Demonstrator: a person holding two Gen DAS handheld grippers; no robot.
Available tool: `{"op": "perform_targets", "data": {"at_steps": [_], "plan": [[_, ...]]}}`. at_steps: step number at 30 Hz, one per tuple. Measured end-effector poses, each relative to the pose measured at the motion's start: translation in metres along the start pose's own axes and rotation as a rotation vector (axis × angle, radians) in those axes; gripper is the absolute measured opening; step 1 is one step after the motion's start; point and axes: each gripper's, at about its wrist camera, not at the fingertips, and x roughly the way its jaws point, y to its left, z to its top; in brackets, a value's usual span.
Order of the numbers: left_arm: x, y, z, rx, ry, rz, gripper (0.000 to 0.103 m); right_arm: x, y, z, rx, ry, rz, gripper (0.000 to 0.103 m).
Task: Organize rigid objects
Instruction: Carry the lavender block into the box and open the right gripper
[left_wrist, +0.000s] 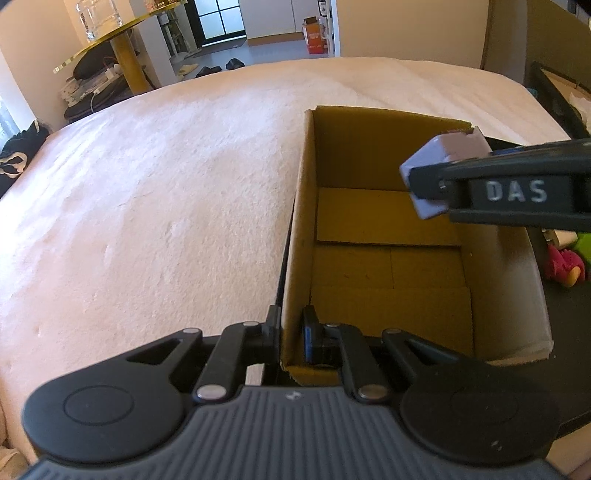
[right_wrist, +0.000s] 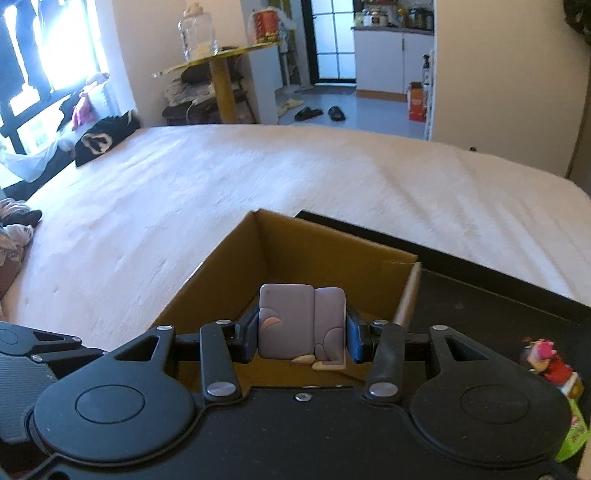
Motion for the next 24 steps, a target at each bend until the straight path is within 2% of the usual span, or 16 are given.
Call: {"op": "perform_targets", "data": {"at_steps": [6, 10, 11, 24], "plan": [[0.002, 0.004, 0.001, -0.015, 0.001, -0.013, 0.012, 0.012, 0.015, 0.003, -0.017, 0.019, 0.032, 0.045], [0.003, 0.004, 0.002, -0.02, 0.005, -0.024, 0.012, 0.008, 0.017, 0.003, -0.019, 0.007, 0.046, 0.052], [0.002, 0.003, 0.002, -0.019, 0.001, -0.005, 0.012, 0.007, 0.017, 0.002, -0.019, 0.011, 0.046, 0.052], [0.002, 0.003, 0.003, -0.04, 0.009, -0.009, 0.012, -0.004, 0.0, 0.002, 0.069, 0.04, 0.001, 0.052]]}}
